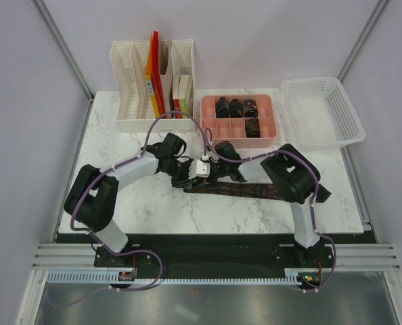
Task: Roll the ties
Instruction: Roll the tie at the center of the board.
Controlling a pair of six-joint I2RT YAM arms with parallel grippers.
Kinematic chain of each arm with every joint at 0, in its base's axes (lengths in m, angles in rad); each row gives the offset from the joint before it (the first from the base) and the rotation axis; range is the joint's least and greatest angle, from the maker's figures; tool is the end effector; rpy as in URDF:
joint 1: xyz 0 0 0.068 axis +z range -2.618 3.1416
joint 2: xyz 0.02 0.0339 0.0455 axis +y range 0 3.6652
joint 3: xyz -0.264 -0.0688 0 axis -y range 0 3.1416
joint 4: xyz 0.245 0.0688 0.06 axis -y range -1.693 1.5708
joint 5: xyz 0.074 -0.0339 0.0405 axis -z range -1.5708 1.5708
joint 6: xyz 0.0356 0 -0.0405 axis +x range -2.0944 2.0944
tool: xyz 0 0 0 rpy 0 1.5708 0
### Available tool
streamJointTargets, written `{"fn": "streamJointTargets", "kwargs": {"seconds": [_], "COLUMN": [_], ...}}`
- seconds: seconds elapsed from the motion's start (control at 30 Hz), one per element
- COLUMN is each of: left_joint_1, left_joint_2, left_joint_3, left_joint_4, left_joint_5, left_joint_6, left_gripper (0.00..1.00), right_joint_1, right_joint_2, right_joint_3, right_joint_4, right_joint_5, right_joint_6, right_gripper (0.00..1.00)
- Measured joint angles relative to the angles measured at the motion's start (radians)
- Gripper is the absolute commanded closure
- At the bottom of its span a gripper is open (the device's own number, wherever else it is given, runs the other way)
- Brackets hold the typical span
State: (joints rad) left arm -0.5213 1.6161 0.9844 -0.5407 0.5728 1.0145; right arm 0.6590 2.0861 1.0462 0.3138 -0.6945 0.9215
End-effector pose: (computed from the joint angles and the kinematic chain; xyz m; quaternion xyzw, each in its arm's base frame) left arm 0.2552 -0.1688 0.1852 0.6934 0.6376 -0.2222 0.2517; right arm 0.3036 0.2640 0.0950 -0.0260 0.8686 0.4923 0.0507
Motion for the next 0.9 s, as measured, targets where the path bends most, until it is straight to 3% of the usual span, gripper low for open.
{"fn": "streamJointTargets", "kwargs": {"seconds": [0.1, 0.33, 0.63, 0.9], "left_joint_1": [-0.011, -0.017, -0.024, -0.026], "left_joint_2": [0.048, 0.074, 0.115, 0.122], "left_joint_3": [0.036, 0.051, 0.049, 0.051], "left_joint_4": [-0.007, 0.011, 0.049, 0.053], "left_joint_5": [0.002, 0.008, 0.005, 0.008], "left_joint_6": [-0.031, -0.062, -0.079, -0.086], "left_gripper": [0.65, 0.65, 0.65, 0.64], "right_joint_1": [-0.005, -0.033, -0.089, -0.095], "right_joint_2": [0.000, -0.025, -0.132, -0.185], "right_joint_3": [-0.015, -0.025, -0.024, -0.031], "right_joint_4": [0.024, -0.013, -0.185, -0.170], "right_joint_5": [-0.001, -0.006, -0.010, -0.014], "right_joint_6": [0.010, -0.011, -0.086, -0.079], "right_gripper": [0.96, 0.73, 0.71, 0.59]}}
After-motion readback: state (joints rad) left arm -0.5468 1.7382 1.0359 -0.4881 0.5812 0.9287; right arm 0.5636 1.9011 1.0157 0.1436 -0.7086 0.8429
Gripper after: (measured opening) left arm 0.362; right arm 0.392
